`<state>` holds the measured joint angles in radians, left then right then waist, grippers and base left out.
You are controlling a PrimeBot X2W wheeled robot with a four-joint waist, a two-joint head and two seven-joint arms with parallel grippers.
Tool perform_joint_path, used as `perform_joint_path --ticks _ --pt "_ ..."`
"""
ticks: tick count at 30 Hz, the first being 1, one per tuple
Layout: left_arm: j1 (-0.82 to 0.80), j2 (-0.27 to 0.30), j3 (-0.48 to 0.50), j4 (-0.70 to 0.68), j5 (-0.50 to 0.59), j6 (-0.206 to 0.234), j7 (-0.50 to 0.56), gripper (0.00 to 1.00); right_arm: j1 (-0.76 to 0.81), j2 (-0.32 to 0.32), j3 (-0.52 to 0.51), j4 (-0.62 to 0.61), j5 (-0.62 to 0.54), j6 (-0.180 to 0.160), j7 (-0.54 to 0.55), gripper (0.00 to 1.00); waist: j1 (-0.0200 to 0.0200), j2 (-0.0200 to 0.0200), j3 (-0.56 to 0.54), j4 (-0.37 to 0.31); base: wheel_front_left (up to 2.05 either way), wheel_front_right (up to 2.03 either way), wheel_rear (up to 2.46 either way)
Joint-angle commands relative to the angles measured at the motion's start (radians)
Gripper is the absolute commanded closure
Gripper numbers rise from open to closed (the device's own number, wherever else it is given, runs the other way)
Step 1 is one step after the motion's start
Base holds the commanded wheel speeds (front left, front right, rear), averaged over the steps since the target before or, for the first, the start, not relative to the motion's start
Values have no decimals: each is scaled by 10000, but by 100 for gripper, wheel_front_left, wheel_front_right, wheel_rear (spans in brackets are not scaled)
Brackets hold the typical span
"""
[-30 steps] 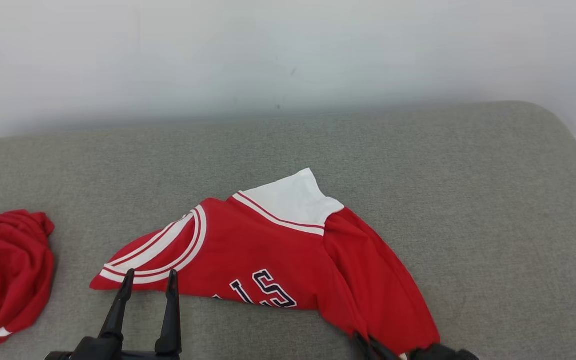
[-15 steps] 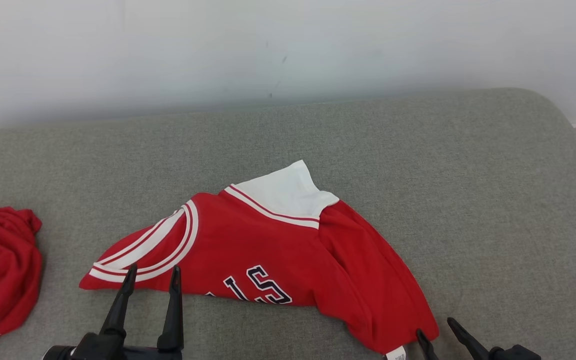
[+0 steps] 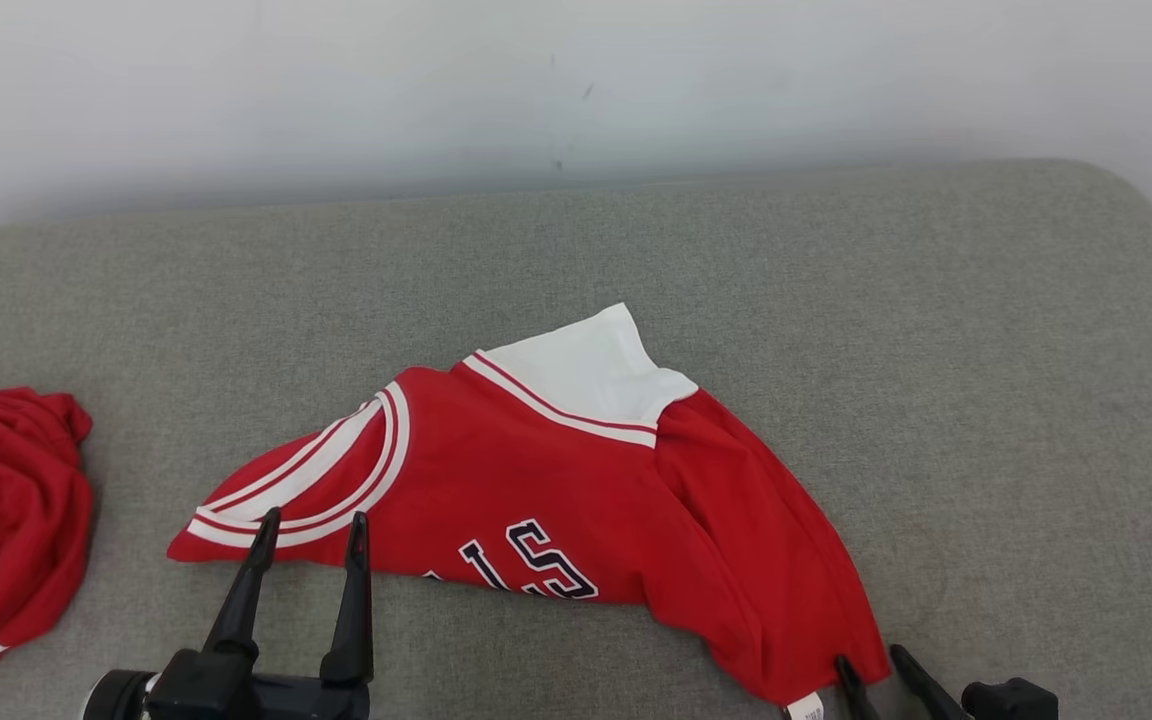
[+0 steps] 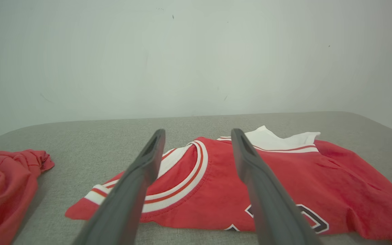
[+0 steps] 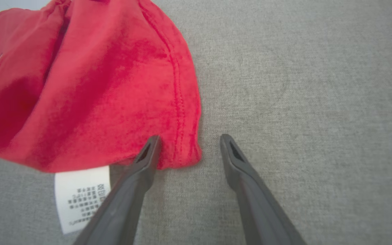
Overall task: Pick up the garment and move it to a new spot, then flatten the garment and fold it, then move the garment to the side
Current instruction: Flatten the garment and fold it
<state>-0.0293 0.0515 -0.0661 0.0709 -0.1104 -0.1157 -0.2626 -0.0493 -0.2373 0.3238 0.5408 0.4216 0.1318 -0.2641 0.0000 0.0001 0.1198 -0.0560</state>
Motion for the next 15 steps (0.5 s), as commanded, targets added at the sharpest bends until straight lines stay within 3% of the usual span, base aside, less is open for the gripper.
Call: perform_joint_path --ticks 1,2,6,11,15 --pt "-70 -13 14 -8 72 -52 -31 0 -110 93 84 104 11 -22 0 60 0 -1 30 44 0 0 0" --pt "-57 -14 19 1 74 -56 -31 0 -140 88 143 130 -7 -22 0 100 0 -1 31 51 0 0 0" --pt "-34 -15 110 -19 95 -65 -31 0 -249 -72 141 160 -139 -22 0 100 0 -1 37 31 0 0 0" --pt "-450 48 -204 -68 133 -99 -31 0 -243 -282 -1381 -424 -730 -22 -3 100 0 -1 138 -70 0 0 0" --pt "-1379 427 -996 348 -313 -135 69 0 -324 -503 -1952 -509 -1324 -22 -4 100 0 -1 382 -126 0 0 0"
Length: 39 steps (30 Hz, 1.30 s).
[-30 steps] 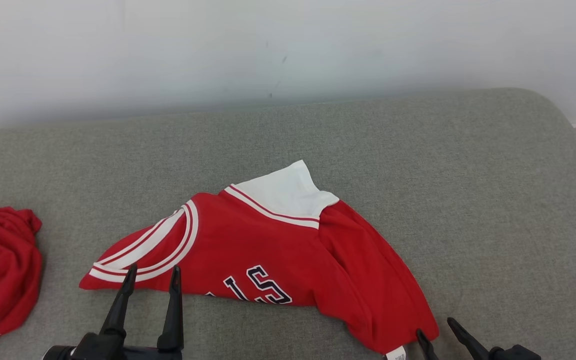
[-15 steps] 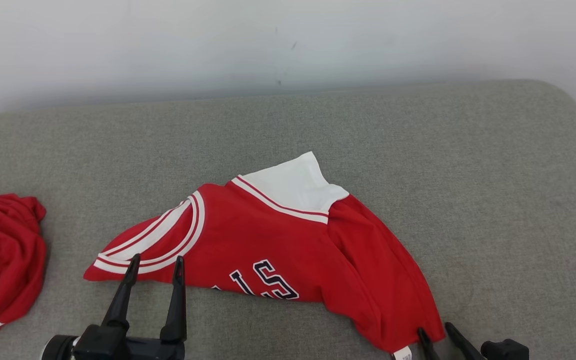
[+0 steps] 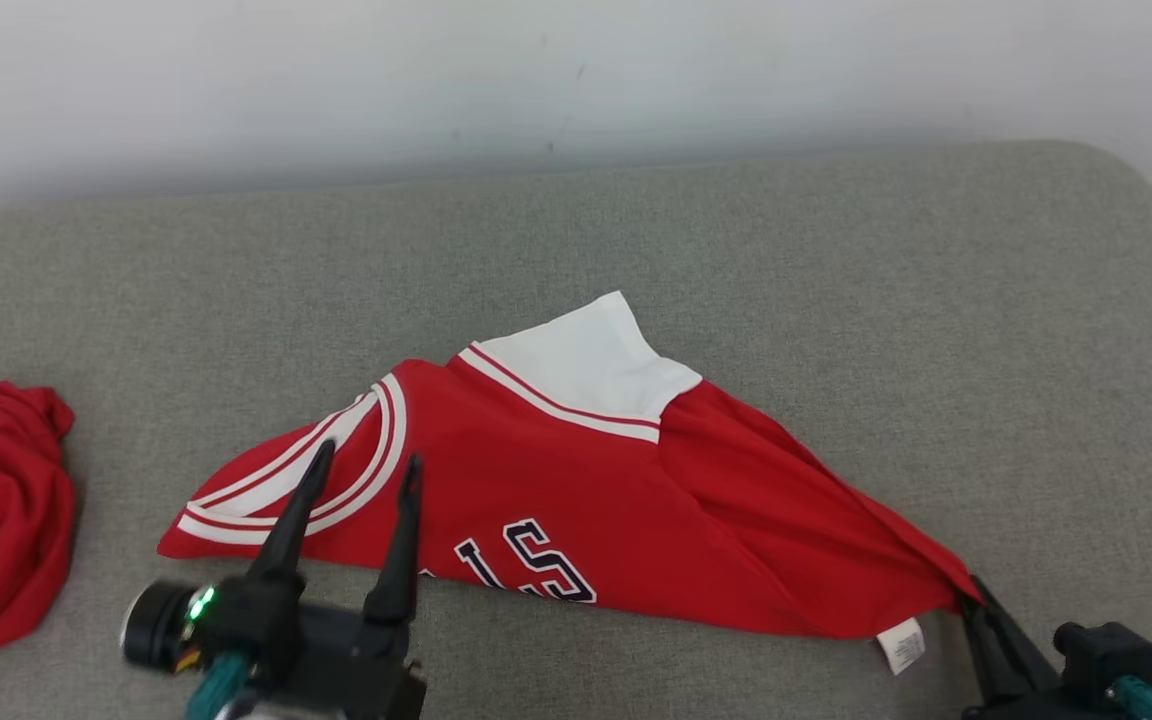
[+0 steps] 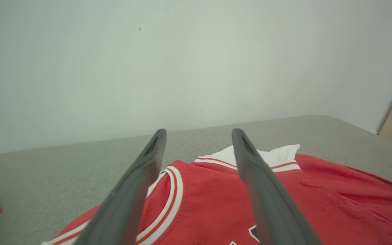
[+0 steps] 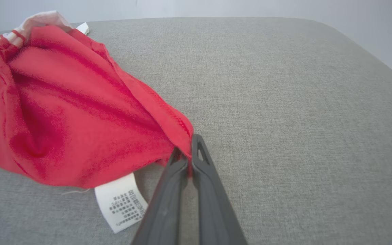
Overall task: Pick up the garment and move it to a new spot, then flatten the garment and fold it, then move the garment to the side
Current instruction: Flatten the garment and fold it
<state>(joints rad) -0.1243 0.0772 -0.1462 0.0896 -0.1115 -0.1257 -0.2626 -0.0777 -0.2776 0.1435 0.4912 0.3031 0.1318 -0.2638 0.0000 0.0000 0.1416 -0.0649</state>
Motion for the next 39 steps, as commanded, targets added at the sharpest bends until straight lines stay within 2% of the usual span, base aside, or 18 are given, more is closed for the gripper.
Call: perform_joint_path --ticks 1,2,4,6,8,11,15,18,20,26,29,34,39 --pt "-871 397 -549 265 -581 -44 294 0 -103 -123 -274 4 -291 -22 -8 100 0 0 257 -43 0 0 0" --pt "-871 397 -549 265 -581 -44 294 0 -103 -123 -274 4 -291 -22 -8 100 0 0 257 -43 0 0 0" --pt "-1784 943 -1354 459 -1564 -47 1187 0 -231 -63 -411 7 -478 -22 -8 100 0 0 480 -51 0 0 0" --pt "-2975 1762 -2358 423 -2890 -39 2389 0 -394 6 -444 -25 -634 -22 -8 100 0 0 756 -60 0 0 0" --pt "-4245 2858 -3630 349 -4130 -40 3994 0 -607 62 -359 -43 -730 -22 -8 100 0 0 1046 -122 0 0 0" --pt "-6126 3902 -4857 347 -6228 -42 6091 0 -1013 168 -190 -36 -829 -22 -8 100 0 0 1470 -263 0 0 0" --pt "-8073 4545 -6076 855 -8213 -43 8365 0 -1497 328 212 -47 -967 -22 -8 100 0 0 2037 -552 0 0 0" --pt "-9071 4672 -6737 1327 -9096 -45 9463 0 -1812 436 576 -10 -963 -22 -3 100 0 0 2310 -921 0 0 0" --pt "-9678 4843 -7169 1468 -9103 -45 9655 0 -1998 561 837 37 -947 -22 -2 100 0 0 2501 -1190 0 0 0" --pt "-10958 5174 -8578 1993 -8791 -46 8565 0 -2405 900 1315 85 -806 -22 26 100 0 0 3110 -1859 0 0 0" --pt "-11531 5281 -9186 2186 -9045 -44 8116 0 -2597 1066 1448 27 -857 -22 47 100 0 0 3478 -2171 0 0 0" --pt "-12244 5822 -10261 1899 -9851 -44 7967 0 -2867 1354 1605 -165 -839 -22 63 100 0 0 3946 -2679 0 0 0" --pt "-12860 6229 -11095 1942 -9496 -45 7622 0 -2894 1604 1727 -88 -847 -27 81 100 0 0 4184 -2983 0 0 0"
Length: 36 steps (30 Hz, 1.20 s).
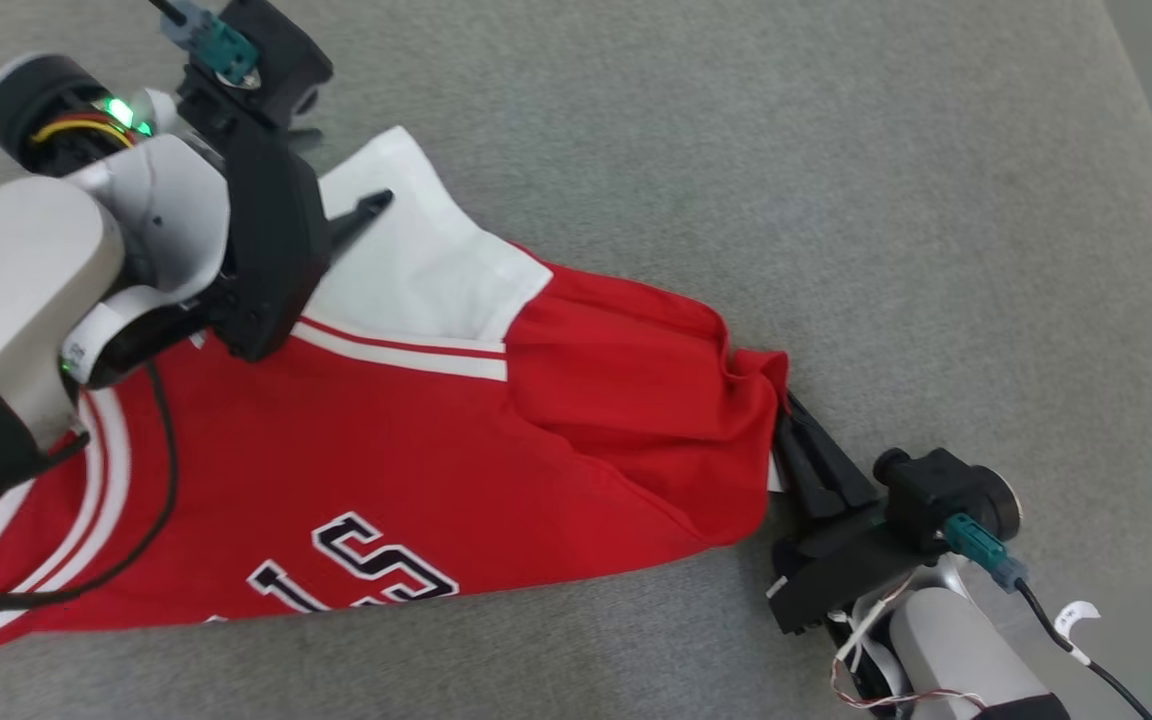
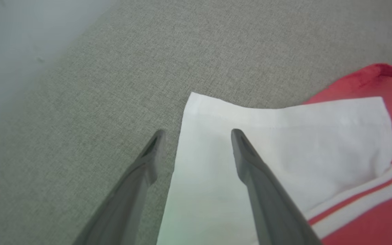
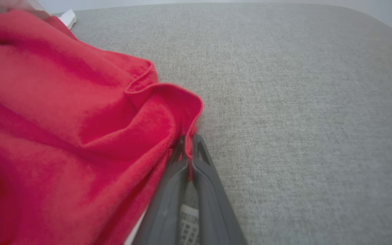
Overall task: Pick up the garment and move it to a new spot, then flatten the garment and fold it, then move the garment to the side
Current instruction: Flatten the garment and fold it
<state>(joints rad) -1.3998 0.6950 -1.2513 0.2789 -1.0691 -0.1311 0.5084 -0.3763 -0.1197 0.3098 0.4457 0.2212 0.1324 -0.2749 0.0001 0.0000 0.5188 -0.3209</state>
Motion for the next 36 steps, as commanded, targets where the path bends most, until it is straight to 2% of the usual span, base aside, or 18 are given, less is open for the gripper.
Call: perform_joint_path --ticks 1,7,12,13,14,15,16,20,23,26,27,31,36 --pt "-161 55 -132 125 131 9 -173 0 67 72 121 384 18 -36 194 100 -1 0 453 -470 0 0 0" --pt "-415 85 -298 268 623 9 -490 0 -82 244 339 409 170 -40 253 100 -1 0 680 -732 0 0 0" --pt "-239 175 -312 312 981 9 -346 0 -105 278 375 472 213 -67 271 100 -1 0 773 -867 0 0 0" --pt "-194 177 -315 332 1064 9 -265 4 -111 283 379 488 226 -70 281 100 -1 0 784 -888 0 0 0" --pt "-137 176 -322 349 1102 9 -162 50 -117 284 375 503 230 -76 284 100 -1 0 796 -903 0 0 0" --pt "-77 185 -328 324 1125 9 -71 63 -122 285 362 508 235 -77 285 100 -1 0 804 -912 0 0 0" --pt "-16 207 -332 313 1047 9 66 100 -121 283 340 507 240 -79 287 100 -1 0 806 -914 0 0 0" --pt "-12 295 -349 18 1094 12 433 100 -120 160 156 490 238 -90 287 100 -1 0 725 -785 0 0 0" --pt "-202 207 -325 -224 903 12 -112 100 -55 -59 -69 291 166 -105 283 100 -1 0 453 -522 0 0 0" --pt "-501 150 -304 -375 730 12 -1123 100 -20 -373 -246 -138 159 -95 192 100 -1 0 -26 -181 0 0 0" --pt "-602 154 -309 -462 577 12 -1945 100 -74 -675 -355 -495 133 -38 123 100 -1 0 -443 95 0 0 0" --pt "-824 315 -305 -630 381 13 -3475 100 -211 -1471 -674 -1019 201 -32 107 100 -1 0 -1312 697 0 0 0" --pt "-1238 852 -305 -685 195 15 -5219 100 -432 -2463 -795 -1360 502 -30 107 100 -1 0 -2296 1320 0 0 0"
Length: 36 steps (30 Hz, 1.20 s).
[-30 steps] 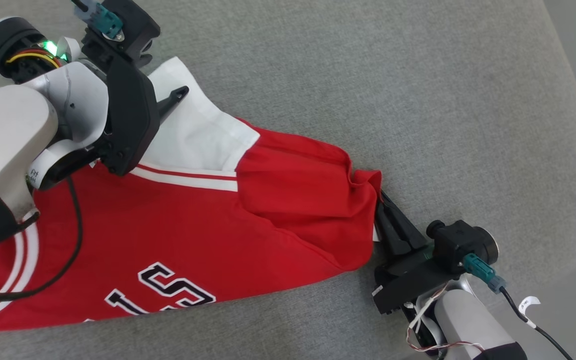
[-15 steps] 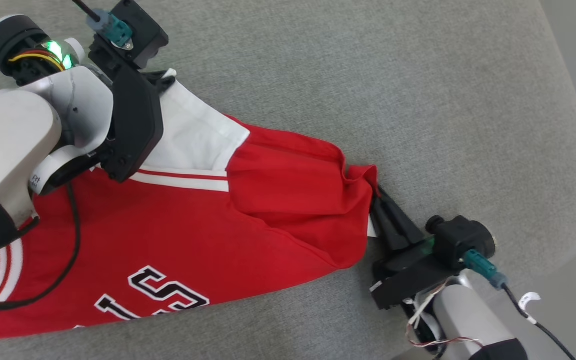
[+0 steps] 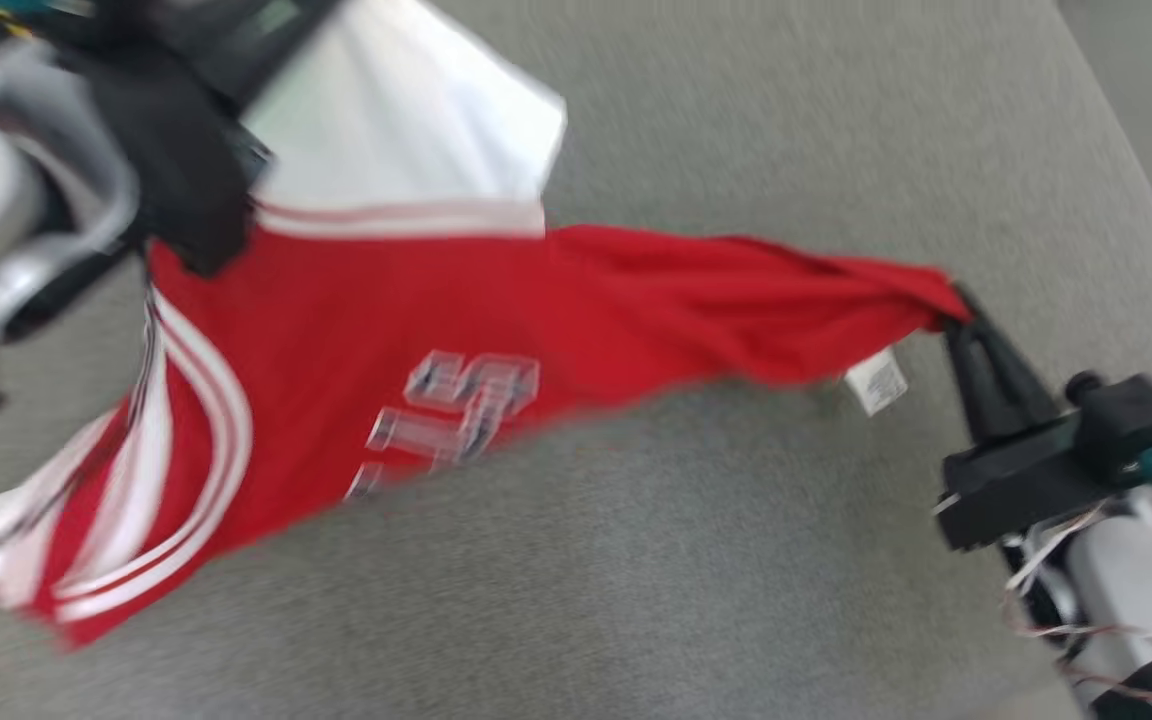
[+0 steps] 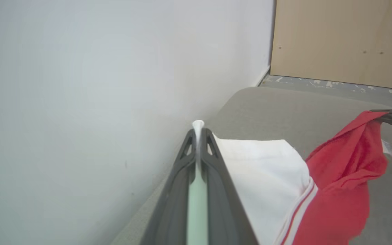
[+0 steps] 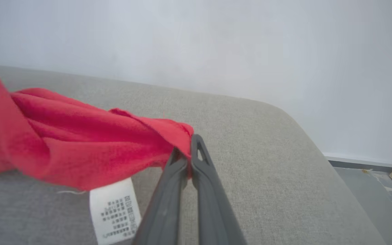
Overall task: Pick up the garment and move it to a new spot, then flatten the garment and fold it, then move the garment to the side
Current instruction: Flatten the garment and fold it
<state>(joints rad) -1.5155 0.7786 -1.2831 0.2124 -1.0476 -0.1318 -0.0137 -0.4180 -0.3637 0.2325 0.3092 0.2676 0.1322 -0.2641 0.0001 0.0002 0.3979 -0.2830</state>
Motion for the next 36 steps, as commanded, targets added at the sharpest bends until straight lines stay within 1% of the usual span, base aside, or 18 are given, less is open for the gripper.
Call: perform_joint_path --ticks 1,3,5,7,9,13,15,16,20,23,25,27,31,32,33,34,35,36 --pt "-168 191 9 -12 -62 22 -278 100 -69 -185 12 -40 234 -30 -1 100 -1 -2 -1248 1024 0 0 0" --pt "-322 471 13 -12 -84 22 -907 100 -191 -539 61 -98 641 -30 -1 100 -1 -2 -1598 1201 0 0 0" --pt "-477 791 19 -63 -200 22 -1520 100 -345 -790 16 -122 1491 -30 5 100 -1 -2 -1913 1373 0 0 0" --pt "-526 1122 14 -144 -473 22 -1912 100 -507 -1003 -32 -187 2513 -28 264 100 -1 -2 -2195 1517 0 0 0" --pt "-451 1419 13 -293 -805 22 -2071 100 -663 -1499 31 -239 3166 -30 631 100 -1 -2 -2452 1670 0 0 0" --pt "-132 1913 19 -910 -1433 24 -2103 100 -747 -2087 175 -161 4755 -30 1713 100 -1 -2 -2947 1957 0 0 0" --pt "-9 2108 22 -1135 -1563 24 -2038 100 -781 -2243 75 -113 5596 -30 2190 100 -1 -2 -3157 2073 0 0 0" --pt "-9 2108 22 -1135 -1563 24 -2038 100 -781 -2243 75 -113 5596 -30 2190 100 -1 -2 -3157 2073 0 0 0" --pt "202 2254 19 -1317 -1718 24 -2153 100 -928 -2206 -222 -190 7496 -30 3005 100 -1 -2 -3501 2259 0 0 0" --pt "463 2175 17 -1517 -2061 24 -2114 100 -701 -2269 -315 -94 8620 -30 3703 100 -1 -2 -3657 2403 0 0 0" --pt "733 2176 12 -1810 -2231 24 -1970 100 -360 -2446 -144 -75 8757 -30 4119 100 -1 -2 -3646 2497 0 0 0" --pt "1010 2195 16 -2079 -2252 24 -1891 100 62 -2554 87 37 8627 -30 4327 100 -1 -2 -3539 2609 0 0 0" --pt "1767 2119 14 -2402 -2018 24 -1984 100 929 -2084 487 441 8529 -30 4308 100 -1 -2 -3196 2802 0 0 0" --pt "1928 2090 16 -2415 -1975 24 -2035 100 1064 -1980 585 568 8461 -30 4260 94 -1 -2 -3106 2834 0 0 0" --pt "2079 2061 20 -2410 -1928 24 -2100 100 1214 -1829 683 714 8430 -30 4179 62 -1 -2 -3006 2876 0 0 0" --pt "2192 2028 22 -2367 -1888 24 -2170 100 1312 -1726 744 844 8368 -30 4067 12 -1 -2 -2943 2917 0 0 0" --pt "2279 1993 28 -2324 -1835 24 -2220 100 1430 -1652 784 958 8330 -30 3910 0 -1 -2 -2869 2968 0 0 0" --pt "2365 1965 34 -2257 -1811 24 -2294 100 1526 -1613 812 1023 8282 -30 3728 0 -1 -2 -2820 3004 0 0 0"
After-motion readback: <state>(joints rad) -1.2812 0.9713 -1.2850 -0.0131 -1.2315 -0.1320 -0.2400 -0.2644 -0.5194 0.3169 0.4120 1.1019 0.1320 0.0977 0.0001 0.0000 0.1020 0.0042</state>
